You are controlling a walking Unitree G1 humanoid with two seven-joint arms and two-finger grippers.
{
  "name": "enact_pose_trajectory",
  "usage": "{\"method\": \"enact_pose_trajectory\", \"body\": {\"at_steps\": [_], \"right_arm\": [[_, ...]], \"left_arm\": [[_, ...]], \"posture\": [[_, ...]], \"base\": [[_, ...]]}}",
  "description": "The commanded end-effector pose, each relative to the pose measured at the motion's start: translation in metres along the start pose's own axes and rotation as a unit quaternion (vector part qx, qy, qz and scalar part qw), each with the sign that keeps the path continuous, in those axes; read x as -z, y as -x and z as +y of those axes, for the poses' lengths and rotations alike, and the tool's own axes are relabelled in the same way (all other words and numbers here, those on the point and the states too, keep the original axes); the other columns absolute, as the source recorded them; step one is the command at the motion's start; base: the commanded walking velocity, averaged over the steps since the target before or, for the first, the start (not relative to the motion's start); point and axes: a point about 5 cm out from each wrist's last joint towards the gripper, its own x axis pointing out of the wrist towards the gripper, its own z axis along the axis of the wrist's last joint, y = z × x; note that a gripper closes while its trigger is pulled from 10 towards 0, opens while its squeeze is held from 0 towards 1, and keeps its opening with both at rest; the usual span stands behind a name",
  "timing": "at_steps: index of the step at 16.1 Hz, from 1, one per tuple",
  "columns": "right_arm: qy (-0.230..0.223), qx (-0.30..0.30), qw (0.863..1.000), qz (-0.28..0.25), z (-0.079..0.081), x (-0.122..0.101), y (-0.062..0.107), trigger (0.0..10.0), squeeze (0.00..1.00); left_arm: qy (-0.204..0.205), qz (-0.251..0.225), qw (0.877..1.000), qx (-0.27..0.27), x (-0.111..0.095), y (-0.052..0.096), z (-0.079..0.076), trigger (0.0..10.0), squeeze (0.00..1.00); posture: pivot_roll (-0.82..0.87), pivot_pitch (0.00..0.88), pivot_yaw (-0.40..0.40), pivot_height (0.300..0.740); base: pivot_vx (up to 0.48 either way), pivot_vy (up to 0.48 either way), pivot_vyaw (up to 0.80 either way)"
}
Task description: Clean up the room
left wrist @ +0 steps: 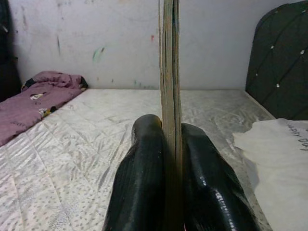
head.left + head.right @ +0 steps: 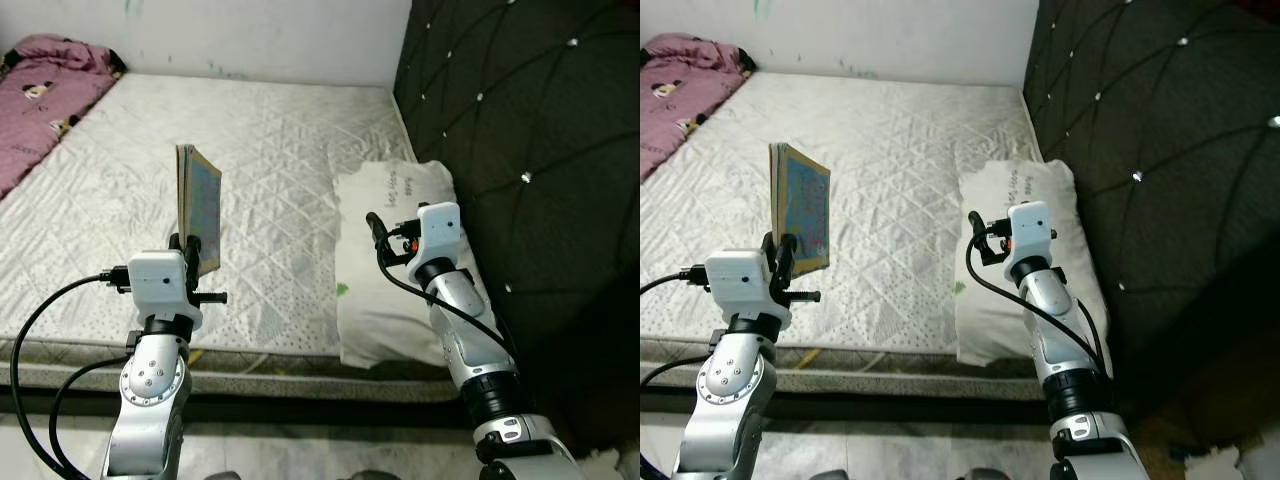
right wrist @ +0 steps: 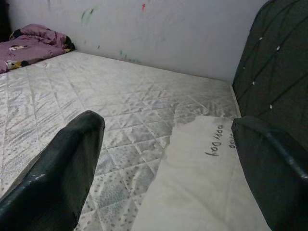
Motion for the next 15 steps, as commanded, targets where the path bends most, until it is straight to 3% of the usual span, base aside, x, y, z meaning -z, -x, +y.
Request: {"method": "enact_pose_trajectory", "body": {"at_steps": [1, 5, 15], "right_arm": [[0.001, 0.003, 1.0, -0.005, -0.002, -0.0042, -0.0024, 10.0, 0.0], [0.002, 0.003, 1.0, -0.004, -0.0021, -0.0041, -0.0023, 10.0, 0.0], [0.002, 0.001, 1.0, -0.002, -0.0029, -0.0033, -0.0013, 10.0, 0.0]], "left_arm": [[0.001, -0.04, 0.999, 0.006, -0.0139, -0.0031, 0.0005, 10.0, 0.0], [-0.002, -0.033, 0.999, 0.0, -0.0128, -0.0031, 0.001, 10.0, 0.0], [-0.002, -0.028, 1.0, -0.011, -0.0114, -0.0032, 0.0008, 10.0, 0.0]], "posture": [[-0.02, 0.0, -0.018, 0.74], [-0.02, 0.0, -0.018, 0.74], [-0.02, 0.0, -0.021, 0.74]], "base": [[0.364, 0.0, 0.0], [0.385, 0.0, 0.0], [0.0, 0.0, 0.0]]}}
